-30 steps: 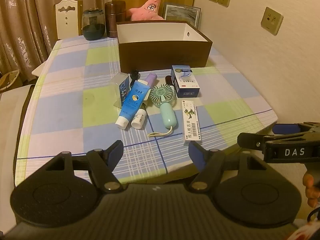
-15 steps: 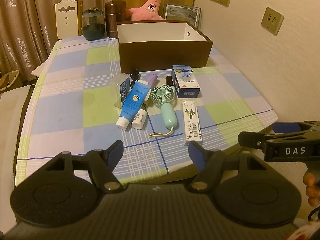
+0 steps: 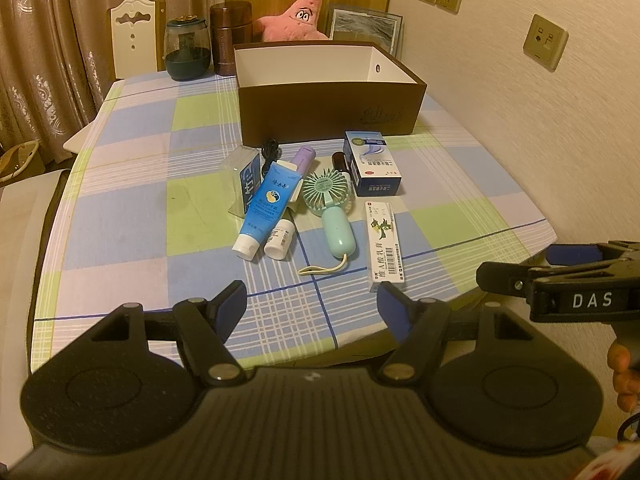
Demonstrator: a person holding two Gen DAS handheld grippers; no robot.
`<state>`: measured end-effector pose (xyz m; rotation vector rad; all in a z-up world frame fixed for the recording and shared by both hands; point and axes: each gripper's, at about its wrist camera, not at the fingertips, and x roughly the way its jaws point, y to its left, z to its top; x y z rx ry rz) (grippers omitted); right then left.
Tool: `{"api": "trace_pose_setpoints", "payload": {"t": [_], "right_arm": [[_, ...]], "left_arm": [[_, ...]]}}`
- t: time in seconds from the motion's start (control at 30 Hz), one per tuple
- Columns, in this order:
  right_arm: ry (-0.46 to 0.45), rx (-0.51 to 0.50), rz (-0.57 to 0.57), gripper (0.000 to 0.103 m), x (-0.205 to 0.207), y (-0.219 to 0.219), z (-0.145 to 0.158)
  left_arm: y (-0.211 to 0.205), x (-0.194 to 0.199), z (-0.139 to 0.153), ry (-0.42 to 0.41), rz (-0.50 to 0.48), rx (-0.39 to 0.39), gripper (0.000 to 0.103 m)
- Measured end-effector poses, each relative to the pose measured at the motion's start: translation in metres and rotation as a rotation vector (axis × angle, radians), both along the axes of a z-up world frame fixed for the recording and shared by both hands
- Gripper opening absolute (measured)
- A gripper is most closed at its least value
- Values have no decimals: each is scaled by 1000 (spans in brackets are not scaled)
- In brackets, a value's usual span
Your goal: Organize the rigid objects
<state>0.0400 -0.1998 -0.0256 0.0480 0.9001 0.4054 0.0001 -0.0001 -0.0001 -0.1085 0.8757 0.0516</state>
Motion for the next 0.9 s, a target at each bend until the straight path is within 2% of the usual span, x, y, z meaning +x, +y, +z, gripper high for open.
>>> {"api": "trace_pose_setpoints", "payload": {"t": [0.9], "right_arm": [[-2,3,2,103,-2,1,-2]], "left_arm": [[0,0,0,0,0,0,70]]}}
